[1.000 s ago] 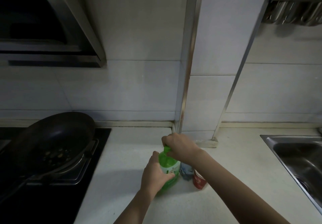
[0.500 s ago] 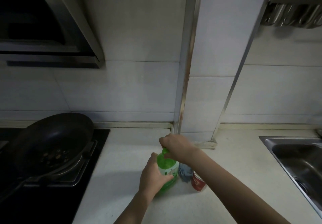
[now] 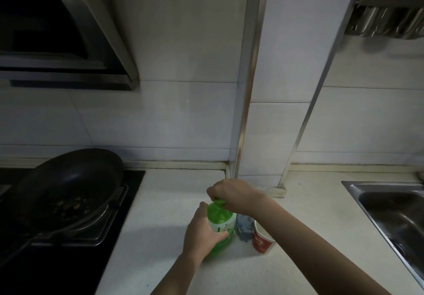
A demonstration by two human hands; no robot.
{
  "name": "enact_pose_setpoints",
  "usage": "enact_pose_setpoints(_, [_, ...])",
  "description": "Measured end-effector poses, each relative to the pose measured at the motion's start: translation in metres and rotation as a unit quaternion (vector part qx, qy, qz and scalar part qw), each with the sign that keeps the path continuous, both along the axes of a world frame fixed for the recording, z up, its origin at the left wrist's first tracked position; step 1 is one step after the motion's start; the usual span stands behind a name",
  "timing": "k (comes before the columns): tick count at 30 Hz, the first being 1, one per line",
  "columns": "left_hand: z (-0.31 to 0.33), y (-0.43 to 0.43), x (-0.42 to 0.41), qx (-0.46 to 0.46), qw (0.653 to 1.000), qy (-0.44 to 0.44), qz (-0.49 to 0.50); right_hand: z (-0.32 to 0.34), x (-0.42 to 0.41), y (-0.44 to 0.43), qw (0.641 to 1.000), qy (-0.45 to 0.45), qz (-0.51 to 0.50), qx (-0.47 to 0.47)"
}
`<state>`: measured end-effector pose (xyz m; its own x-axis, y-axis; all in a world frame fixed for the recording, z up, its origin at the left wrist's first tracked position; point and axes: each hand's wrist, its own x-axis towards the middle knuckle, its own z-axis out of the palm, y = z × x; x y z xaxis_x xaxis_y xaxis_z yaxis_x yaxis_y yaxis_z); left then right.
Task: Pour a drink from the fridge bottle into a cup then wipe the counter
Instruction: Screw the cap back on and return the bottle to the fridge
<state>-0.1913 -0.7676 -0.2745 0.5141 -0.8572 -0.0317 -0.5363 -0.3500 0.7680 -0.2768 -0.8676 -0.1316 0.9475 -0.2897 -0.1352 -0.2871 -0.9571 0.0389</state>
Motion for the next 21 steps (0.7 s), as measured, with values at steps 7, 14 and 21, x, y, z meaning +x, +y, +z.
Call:
enact_pose_setpoints(7, [-0.001,-0.001,0.000,-0.003,1.000,0.007,-0.004,-0.001,-0.004,0.006,0.990,-0.001,-0.135,-0.040])
enact_pose_setpoints(14, [-0.004,-0.001,0.001,-0.005,1.000,0.000,-0.001,-0.001,-0.004,-0.004,0.989,-0.076,-0.126,-0.028])
enact_pose_setpoints(21, [-0.004,-0.003,0.002,0.000,1.000,-0.005,-0.001,0.004,-0.003,-0.003,0.966,-0.136,-0.217,0.039])
